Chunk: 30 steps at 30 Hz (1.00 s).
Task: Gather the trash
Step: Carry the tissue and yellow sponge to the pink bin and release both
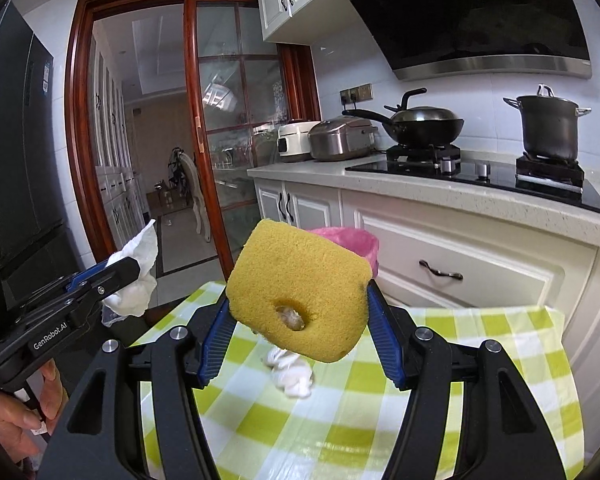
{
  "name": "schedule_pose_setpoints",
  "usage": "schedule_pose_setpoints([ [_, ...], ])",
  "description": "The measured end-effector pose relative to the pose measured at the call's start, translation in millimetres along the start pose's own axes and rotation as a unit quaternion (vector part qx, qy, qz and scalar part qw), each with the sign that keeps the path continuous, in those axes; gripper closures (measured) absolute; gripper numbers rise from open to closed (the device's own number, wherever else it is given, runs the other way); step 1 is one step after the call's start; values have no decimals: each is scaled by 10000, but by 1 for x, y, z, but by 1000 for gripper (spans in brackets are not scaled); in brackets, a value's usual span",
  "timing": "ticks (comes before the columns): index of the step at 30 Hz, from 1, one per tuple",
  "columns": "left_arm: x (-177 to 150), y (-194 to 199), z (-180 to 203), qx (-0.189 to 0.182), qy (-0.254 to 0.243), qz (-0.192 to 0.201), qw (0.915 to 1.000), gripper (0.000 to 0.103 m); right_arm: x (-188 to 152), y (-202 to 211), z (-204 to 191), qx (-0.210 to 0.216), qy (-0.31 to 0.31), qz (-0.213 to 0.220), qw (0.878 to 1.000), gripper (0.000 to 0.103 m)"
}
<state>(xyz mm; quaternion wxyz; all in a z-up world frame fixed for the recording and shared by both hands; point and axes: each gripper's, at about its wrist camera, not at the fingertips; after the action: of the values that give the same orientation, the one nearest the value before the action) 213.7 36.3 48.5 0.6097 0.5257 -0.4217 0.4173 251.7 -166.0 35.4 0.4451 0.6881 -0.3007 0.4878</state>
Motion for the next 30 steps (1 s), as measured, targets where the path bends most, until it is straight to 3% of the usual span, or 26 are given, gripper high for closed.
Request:
schedule_pose_setpoints([
  [10,28,-65,-8,-72,44,-26,10000,73,29,-64,23,-40,16,-67,10000,43],
  [30,69,-270,-37,-304,106,-367,9988,73,69,-241,85,288,-119,-322,9990,43],
])
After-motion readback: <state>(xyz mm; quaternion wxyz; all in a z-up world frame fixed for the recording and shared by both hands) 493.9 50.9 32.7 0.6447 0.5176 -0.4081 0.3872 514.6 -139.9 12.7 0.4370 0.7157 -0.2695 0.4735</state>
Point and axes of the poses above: each gripper's, at about its wrist camera, not at the fingertips, and y roughly against the way its jaws point, z to its right, x to its top, and after that the axes turned 1 degree about x, right-handed
